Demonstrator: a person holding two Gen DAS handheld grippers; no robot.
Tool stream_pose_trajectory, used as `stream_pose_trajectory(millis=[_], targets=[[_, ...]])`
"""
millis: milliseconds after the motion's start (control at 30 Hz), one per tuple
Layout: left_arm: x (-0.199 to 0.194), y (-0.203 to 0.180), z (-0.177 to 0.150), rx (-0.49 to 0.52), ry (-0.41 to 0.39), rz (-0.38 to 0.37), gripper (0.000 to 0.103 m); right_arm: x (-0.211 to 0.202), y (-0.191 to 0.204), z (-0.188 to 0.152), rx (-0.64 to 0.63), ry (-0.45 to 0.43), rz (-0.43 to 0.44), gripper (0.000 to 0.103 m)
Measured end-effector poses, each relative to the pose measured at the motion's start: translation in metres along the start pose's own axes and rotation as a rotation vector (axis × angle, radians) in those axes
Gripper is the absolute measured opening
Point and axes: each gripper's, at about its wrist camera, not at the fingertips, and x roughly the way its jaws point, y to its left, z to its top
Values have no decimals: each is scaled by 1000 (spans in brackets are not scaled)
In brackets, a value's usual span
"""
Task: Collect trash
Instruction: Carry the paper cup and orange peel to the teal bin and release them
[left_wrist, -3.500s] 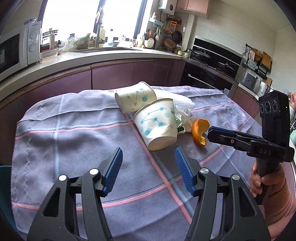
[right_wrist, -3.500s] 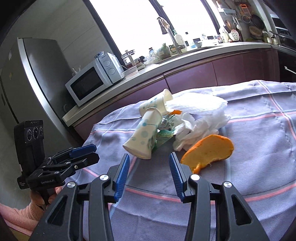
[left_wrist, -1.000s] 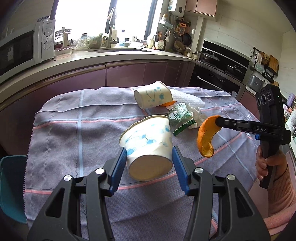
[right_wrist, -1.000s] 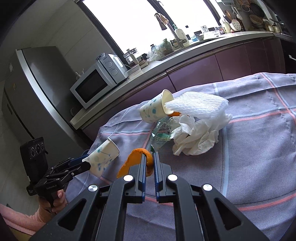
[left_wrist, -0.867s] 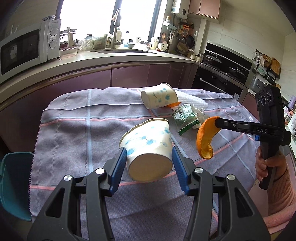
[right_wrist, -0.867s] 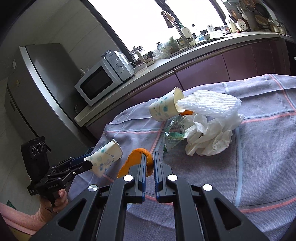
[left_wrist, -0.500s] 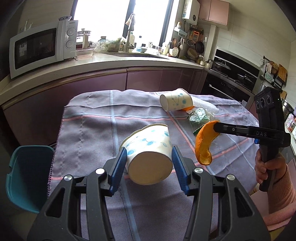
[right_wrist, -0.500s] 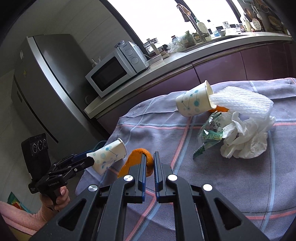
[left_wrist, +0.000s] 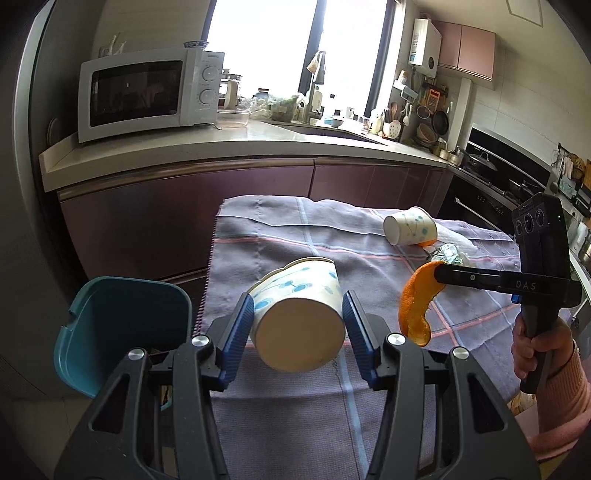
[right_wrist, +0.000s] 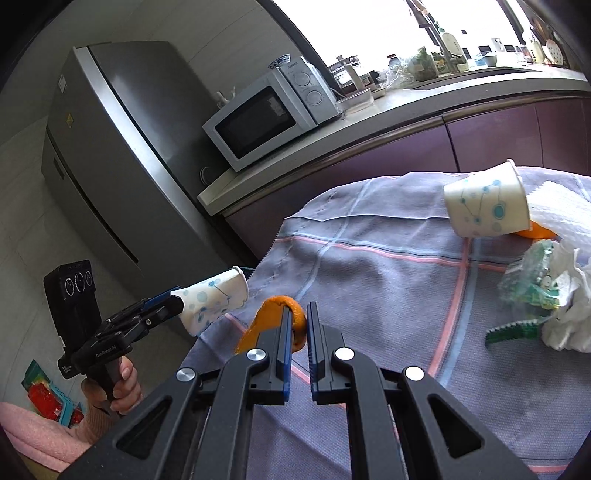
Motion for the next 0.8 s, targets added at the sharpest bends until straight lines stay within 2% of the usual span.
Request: stream_pose_trajectory(millis=[467, 800], targets=[[-33, 59, -2, -86, -50, 102, 49, 70, 56, 20, -86, 94, 84, 7], [-25, 113, -9, -165, -28, 190, 49, 127, 88, 36, -121, 155, 114, 7]])
